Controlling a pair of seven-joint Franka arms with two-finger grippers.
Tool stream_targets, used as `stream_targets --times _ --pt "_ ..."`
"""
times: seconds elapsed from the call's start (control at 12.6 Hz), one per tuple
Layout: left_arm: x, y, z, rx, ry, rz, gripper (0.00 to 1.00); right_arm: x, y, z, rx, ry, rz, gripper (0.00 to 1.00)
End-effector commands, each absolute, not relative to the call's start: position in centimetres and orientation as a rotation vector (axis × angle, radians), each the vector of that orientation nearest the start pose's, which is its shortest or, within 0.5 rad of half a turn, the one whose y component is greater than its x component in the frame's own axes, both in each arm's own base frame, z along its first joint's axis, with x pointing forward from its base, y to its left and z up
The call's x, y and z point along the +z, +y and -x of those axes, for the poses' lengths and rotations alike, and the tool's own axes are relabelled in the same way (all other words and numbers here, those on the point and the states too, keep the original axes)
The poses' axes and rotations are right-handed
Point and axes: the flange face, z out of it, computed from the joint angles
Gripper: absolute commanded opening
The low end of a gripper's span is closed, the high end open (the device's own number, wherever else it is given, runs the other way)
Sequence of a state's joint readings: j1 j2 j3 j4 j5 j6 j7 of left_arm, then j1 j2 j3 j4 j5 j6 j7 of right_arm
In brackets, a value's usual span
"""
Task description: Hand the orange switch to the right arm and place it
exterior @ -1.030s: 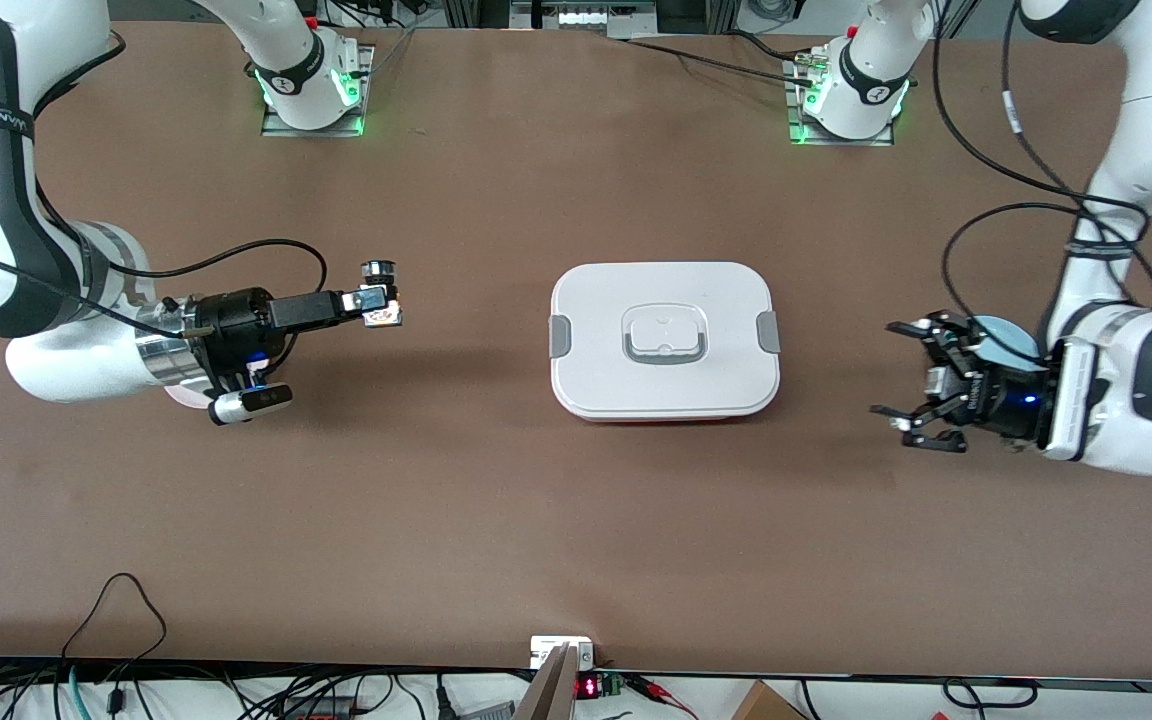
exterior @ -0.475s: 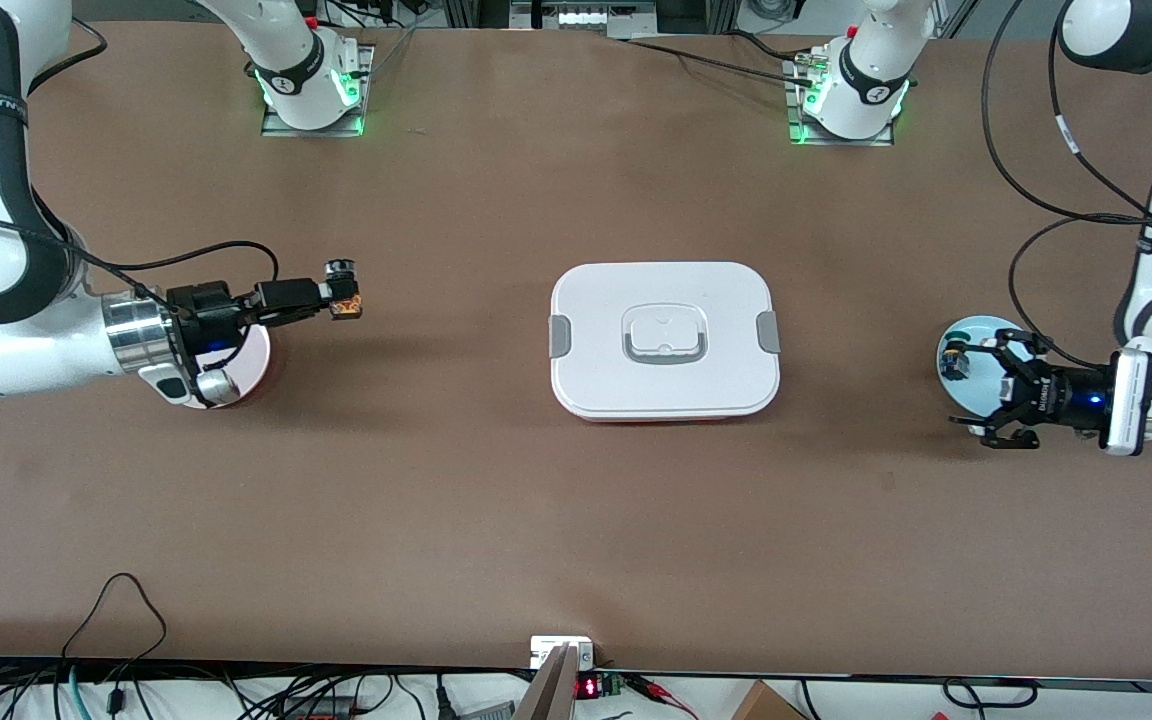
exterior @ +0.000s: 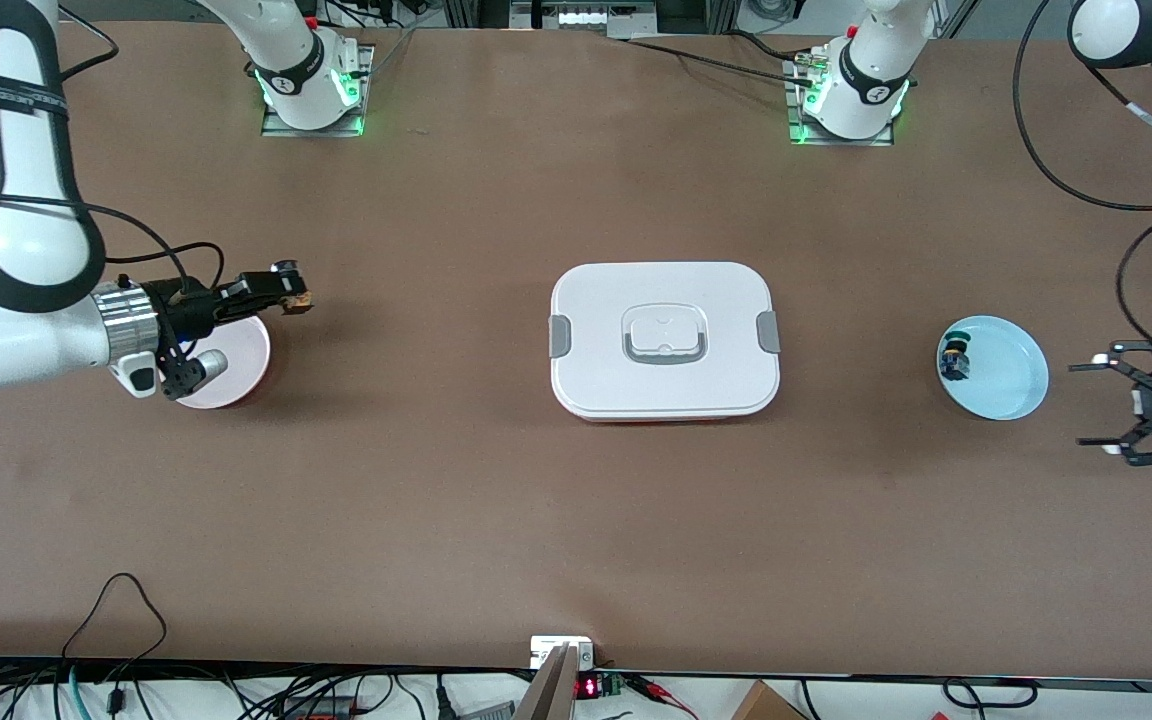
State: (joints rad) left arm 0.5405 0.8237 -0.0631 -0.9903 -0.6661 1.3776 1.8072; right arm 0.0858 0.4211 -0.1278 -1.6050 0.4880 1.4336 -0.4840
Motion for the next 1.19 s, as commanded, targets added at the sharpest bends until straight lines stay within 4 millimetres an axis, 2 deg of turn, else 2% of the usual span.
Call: stream_targets --times 0.0,0.08,0.24,0.4,0.55,0.63,0.79,0.95,1.03,1.11 --pt "44.9 27.0 -67.5 0.454 -1.485 -2.186 1.00 35.9 0.4 -60.5 0.560 -0.661 2.561 0.05" --pt "47.7 26.0 -67.4 0.391 -1.477 -2.285 1.00 35.4 -1.2 -60.5 0.538 -0.734 2.579 0.05" --pt "53.3 21.5 -67.4 0.226 -1.414 -2.506 1.00 34.1 -3.3 -60.7 0.516 -0.965 2.632 0.05" --pt "57.5 17.5 -66.8 0.102 -1.246 -2.732 1.00 33.3 -4.2 -60.6 0.512 -1.142 2.658 0.06" --pt "61.0 15.8 -65.3 0.085 -0.991 -2.880 1.00 32.8 -5.0 -60.9 0.505 -1.349 2.660 0.07" --pt "61.8 14.2 -64.4 -0.003 -0.841 -2.939 1.00 32.4 -5.3 -60.9 0.483 -1.482 2.627 0.08" --pt "64.0 10.1 -62.6 -0.139 -0.419 -3.060 1.00 30.7 -5.5 -59.8 0.419 -1.664 2.563 0.08" --pt "65.2 8.5 -60.9 -0.227 -0.110 -3.076 1.00 29.0 -5.7 -59.4 0.369 -1.796 2.507 0.09" --pt "65.4 6.9 -60.3 -0.285 0.065 -3.082 1.00 28.3 -6.3 -59.1 0.354 -1.895 2.479 0.09" --pt "65.5 6.4 -59.7 -0.338 0.267 -3.079 1.00 27.7 -6.4 -58.9 0.337 -1.947 2.451 0.09"
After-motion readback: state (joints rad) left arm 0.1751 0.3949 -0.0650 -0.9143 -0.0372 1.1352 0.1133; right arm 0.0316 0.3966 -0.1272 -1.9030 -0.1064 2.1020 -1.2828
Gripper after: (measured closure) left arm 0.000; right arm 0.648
